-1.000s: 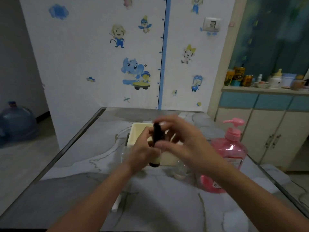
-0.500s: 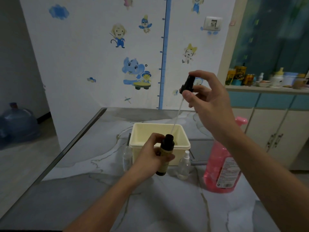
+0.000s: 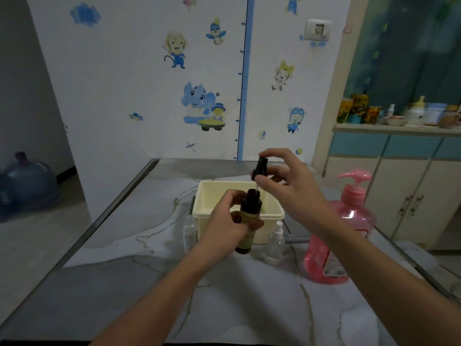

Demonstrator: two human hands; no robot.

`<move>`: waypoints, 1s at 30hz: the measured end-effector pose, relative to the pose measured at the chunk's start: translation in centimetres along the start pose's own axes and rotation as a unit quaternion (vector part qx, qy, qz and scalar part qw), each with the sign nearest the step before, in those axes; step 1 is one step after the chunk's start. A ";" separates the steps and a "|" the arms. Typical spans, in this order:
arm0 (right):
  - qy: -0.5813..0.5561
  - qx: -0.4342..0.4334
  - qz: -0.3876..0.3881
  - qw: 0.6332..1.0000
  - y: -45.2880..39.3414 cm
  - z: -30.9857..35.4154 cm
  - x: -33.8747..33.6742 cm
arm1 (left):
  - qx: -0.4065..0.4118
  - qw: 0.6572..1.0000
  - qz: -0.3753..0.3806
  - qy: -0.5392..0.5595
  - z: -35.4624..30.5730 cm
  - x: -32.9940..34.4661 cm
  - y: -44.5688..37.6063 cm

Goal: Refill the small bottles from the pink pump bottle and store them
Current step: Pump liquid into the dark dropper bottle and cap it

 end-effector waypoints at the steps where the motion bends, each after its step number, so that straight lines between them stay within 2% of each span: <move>1: -0.001 0.006 0.007 1.000 0.1 -0.3 0.1 | -0.002 1.000 -0.001 0.003 -0.1 0.0 0.0; 14: 0.040 0.032 0.053 0.997 0.0 -0.9 0.4 | -0.015 1.000 -0.004 0.007 -0.4 -0.2 -0.1; 19: 0.114 0.034 0.047 0.992 -0.4 -1.1 0.7 | -0.015 1.000 -0.004 0.004 -0.1 -0.3 0.0; 26: 0.151 0.066 0.004 0.986 -0.7 -1.8 1.4 | 0.005 1.000 0.008 -0.007 -0.2 -0.3 0.3; 30: 0.150 0.078 0.031 0.985 -0.9 -1.5 1.5 | 0.014 1.000 0.008 0.001 -0.1 -0.4 0.2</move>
Point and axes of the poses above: each hand's wrist, its own y-axis away from the middle knuckle, its own x-axis out of the palm, z = x × y, the point moved 1 cm from there along -y, towards the middle knuckle, and after that the axes turned 4 degrees about -y, right-handed, at the moved point
